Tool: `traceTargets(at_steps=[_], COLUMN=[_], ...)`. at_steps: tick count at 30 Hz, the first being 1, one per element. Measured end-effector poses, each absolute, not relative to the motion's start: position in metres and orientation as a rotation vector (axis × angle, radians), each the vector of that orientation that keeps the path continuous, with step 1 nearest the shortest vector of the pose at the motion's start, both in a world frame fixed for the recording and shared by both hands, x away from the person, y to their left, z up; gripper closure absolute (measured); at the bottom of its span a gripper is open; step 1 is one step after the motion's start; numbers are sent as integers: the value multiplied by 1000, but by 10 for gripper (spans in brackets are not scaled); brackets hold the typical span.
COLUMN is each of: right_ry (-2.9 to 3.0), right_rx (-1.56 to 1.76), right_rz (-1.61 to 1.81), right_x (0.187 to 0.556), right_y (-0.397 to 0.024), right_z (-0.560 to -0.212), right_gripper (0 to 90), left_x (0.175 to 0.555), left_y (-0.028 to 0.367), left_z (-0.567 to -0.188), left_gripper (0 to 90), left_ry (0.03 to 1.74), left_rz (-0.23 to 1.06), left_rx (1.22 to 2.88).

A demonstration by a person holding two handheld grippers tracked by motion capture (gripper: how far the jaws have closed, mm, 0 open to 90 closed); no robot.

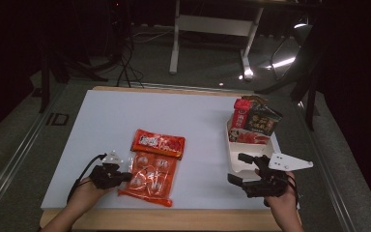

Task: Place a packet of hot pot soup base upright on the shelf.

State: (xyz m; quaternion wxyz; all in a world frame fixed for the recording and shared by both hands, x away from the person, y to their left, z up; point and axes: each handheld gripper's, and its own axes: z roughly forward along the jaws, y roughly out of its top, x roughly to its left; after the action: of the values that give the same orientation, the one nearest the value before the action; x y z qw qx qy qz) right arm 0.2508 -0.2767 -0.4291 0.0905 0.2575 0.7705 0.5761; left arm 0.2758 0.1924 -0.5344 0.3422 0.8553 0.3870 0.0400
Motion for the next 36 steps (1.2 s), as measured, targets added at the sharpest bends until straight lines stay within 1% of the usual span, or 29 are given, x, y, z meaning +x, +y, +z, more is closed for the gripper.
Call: traceTargets(at_steps=[14,23,29,31,34,36], right_ry=[2290,2295,2298,2294,2288,2284], right_rx=[769,756,755,753,755,756], right_rz=[1713,1694,1688,1689,1690,1689], right_x=[249,249,249,249,248,248], right_y=[-278,-276,-276,-276,-278,-279], right_z=[-430,-432,-432,-432,-431,-431], right_gripper=[160,161,161,160,160,160], left_x=[291,297,296,295,294,293], left_y=[145,120,120,123,126,129], left_z=[-535,-537,-537,-535,-526,-519], left_gripper=[900,900,900,900,900,891], left_ry=[890,866,858,820,812,826], left_rz=[88,36,43,45,77,74], left_rx=[2251,2232,2214,2175,2117,2086])
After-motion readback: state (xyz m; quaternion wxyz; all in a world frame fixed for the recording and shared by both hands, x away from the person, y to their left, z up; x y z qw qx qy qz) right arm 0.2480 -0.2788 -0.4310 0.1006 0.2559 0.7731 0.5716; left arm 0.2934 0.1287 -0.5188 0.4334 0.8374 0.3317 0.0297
